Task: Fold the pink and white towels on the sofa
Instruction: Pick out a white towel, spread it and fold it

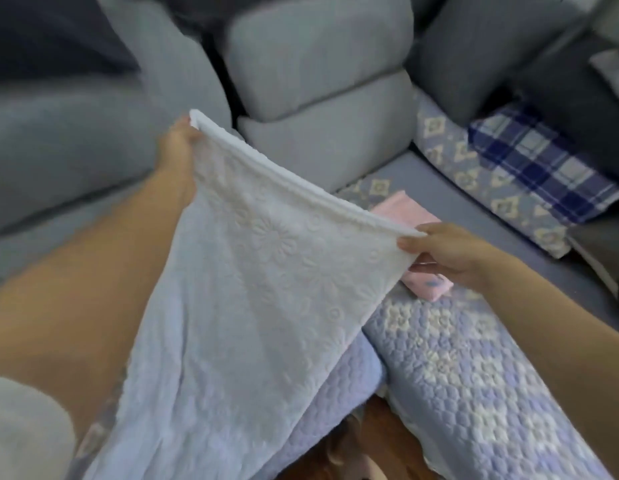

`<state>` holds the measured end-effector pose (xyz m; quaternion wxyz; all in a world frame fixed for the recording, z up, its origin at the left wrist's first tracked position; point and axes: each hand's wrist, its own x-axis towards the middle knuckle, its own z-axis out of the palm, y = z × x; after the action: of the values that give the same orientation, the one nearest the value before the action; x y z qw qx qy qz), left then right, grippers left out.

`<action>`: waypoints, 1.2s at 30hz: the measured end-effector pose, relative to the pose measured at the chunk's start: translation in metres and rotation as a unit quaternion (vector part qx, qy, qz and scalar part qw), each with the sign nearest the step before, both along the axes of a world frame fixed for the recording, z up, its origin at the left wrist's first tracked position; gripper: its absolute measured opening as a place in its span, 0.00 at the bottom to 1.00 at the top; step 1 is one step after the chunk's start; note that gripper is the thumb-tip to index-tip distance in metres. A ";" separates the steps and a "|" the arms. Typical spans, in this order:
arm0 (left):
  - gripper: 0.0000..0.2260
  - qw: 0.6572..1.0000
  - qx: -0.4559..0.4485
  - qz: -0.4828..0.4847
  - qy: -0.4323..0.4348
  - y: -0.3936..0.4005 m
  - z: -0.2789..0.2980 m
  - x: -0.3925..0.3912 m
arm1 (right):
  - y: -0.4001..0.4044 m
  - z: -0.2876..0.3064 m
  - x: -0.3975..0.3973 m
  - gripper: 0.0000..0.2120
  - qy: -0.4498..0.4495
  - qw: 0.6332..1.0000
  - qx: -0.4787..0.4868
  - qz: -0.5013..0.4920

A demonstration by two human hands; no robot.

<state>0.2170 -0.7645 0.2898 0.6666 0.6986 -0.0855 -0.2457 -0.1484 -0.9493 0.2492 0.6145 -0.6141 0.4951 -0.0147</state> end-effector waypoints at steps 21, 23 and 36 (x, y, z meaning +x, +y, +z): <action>0.35 0.923 0.162 -0.326 -0.128 -0.338 -0.322 -0.143 | -0.194 -0.281 -0.082 0.23 0.318 0.867 -0.247 -0.295; 0.28 0.924 0.185 -0.283 -0.177 -0.247 -0.331 -0.173 | -0.155 -0.274 -0.046 0.26 0.259 0.868 -0.361 -0.223; 0.22 0.782 0.593 -0.004 0.192 0.424 -0.327 -0.215 | 0.233 -0.309 0.179 0.11 0.130 0.833 -0.112 0.526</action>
<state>0.0020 -0.3408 -0.0376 0.1228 0.8939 0.2039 -0.3799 0.0302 -0.7159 -0.0593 0.3866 -0.8428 0.1673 0.3352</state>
